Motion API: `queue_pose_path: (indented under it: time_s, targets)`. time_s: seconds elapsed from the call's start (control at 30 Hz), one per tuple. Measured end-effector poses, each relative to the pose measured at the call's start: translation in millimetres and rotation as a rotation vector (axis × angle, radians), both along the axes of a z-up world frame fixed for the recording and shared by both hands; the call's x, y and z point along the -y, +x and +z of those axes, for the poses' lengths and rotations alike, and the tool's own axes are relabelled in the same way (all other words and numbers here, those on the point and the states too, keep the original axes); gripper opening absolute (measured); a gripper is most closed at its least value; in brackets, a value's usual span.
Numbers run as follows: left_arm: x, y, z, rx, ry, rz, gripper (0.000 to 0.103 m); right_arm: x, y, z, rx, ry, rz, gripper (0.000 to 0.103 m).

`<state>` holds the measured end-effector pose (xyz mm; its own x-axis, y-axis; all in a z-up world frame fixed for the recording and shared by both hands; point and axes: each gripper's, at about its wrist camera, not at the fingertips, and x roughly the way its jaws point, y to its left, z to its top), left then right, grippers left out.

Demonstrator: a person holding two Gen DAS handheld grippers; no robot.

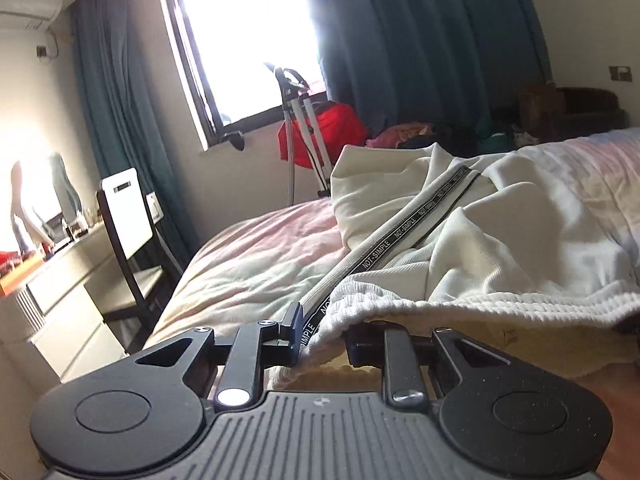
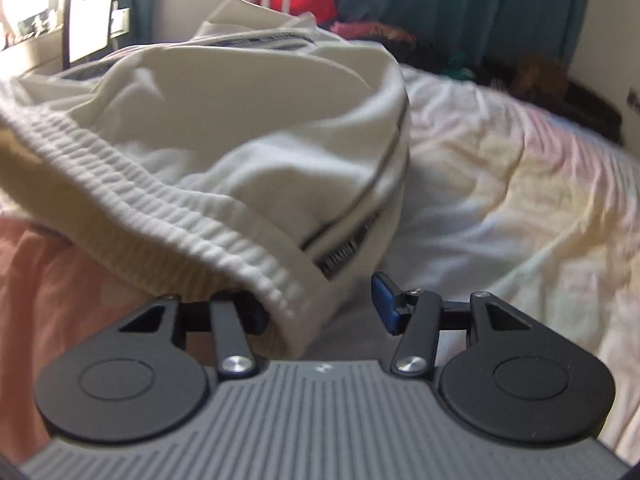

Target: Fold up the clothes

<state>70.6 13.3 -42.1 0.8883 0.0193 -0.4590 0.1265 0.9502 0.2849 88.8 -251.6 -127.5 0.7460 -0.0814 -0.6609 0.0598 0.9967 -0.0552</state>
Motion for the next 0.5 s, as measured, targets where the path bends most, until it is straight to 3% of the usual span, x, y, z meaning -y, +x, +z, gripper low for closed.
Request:
queue_pose_path:
  time_s: [0.1,0.23,0.37,0.43,0.5]
  targets:
    - [-8.6,-2.1,-19.3,-0.155,-0.031,-0.007,0.020,22.6,-4.7,6.9,-0.026,0.175,-0.056,0.054]
    - [-10.8,1.2,-33.6,-0.244,-0.020,-0.055,0.019,45.3,-21.4,11.5,-0.041,0.382,-0.115,0.054]
    - [-23.0,-9.7,-23.4,-0.275,-0.086,-0.086,0.023,60.9,-45.3,22.2,-0.019,0.503,-0.135,0.054]
    - [-31.6,-17.4,-15.8,-0.313,-0.163,-0.080,0.027,69.4,-58.5,29.8,0.016,0.558,-0.150,0.054]
    - [-49.1,-22.0,-9.2,-0.367,-0.308,-0.067,0.040,80.9,-65.9,33.0,0.069,0.621,-0.187,0.056]
